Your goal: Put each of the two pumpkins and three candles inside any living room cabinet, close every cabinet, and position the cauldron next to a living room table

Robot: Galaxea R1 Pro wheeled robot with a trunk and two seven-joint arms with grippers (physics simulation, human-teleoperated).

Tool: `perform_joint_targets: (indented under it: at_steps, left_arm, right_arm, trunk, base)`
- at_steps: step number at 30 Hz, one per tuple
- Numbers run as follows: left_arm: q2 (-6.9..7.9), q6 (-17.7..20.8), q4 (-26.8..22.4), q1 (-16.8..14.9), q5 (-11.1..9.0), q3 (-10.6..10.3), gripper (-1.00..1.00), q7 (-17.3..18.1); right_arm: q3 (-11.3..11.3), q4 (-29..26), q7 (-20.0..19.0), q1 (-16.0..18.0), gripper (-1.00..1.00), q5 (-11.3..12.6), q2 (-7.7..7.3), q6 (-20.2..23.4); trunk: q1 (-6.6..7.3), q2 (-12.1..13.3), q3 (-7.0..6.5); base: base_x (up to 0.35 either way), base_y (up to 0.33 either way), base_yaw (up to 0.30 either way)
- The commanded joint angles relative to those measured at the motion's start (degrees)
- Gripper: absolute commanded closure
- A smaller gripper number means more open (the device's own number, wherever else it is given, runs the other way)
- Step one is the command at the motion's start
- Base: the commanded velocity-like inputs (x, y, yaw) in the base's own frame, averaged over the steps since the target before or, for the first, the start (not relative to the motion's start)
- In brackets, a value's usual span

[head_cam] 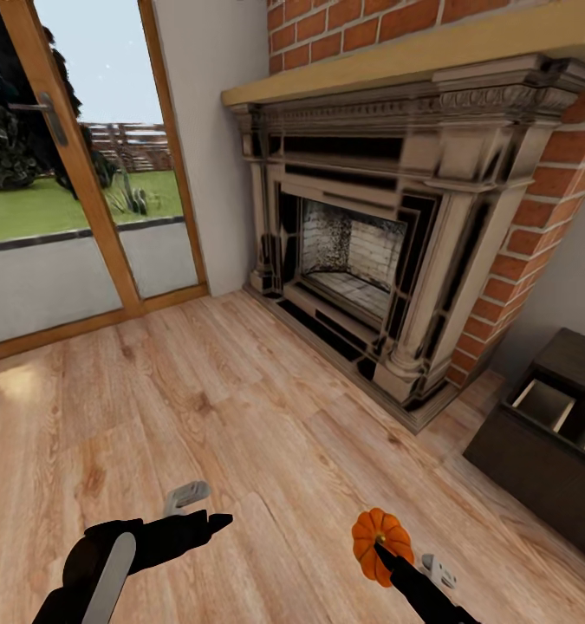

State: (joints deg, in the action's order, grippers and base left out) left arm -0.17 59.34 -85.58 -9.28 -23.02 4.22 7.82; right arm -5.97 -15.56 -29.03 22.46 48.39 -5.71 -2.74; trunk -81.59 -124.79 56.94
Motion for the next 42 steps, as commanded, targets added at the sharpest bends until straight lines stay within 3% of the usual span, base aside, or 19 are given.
perform_joint_targets:
  at_steps: [1, 4, 10, 29, 42]
  left_arm:
    - [-0.01, 0.2, 0.0, 0.0, 0.4, 0.1, -1.0, 0.5]
    - [-0.01, 0.2, 0.0, 0.0, 0.4, 0.1, -1.0, 0.5]
    - [-0.03, 0.2, 0.0, 0.0, 0.4, 0.1, -1.0, 0.5]
    - [-0.01, 0.2, 0.0, 0.0, 0.4, 0.1, -1.0, 0.5]
    - [-0.06, 0.2, 0.0, 0.0, 0.4, 0.1, -1.0, 0.5]
  right_arm:
    - [-0.4, 0.1, -0.1, 0.0, 1.0, 0.5, -0.07, -0.3]
    - [-0.4, 0.1, -0.2, 0.0, 1.0, 0.5, -0.08, -0.3]
    - [-0.4, 0.1, -0.2, 0.0, 1.0, 0.5, -0.09, -0.3]
    - [-0.4, 0.1, -0.2, 0.0, 1.0, 0.6, -0.01, -0.3]
    - [-0.4, 0.2, -0.2, 0.0, 1.0, 0.6, -0.01, -0.3]
  trunk:
    - [0.23, 0.4, -0.14]
    - [0.89, 1.6, -0.67]
    - [0.89, 1.6, -0.67]
    - [0.89, 1.6, -0.67]
    - [3.75, 6.8, -3.01]
  base:
    - [0.0, 0.0, -0.002]
    - [0.0, 0.0, -0.001]
    - [0.0, 0.0, -0.063]
    - [0.0, 0.0, -0.25]
    - [0.0, 0.0, -0.26]
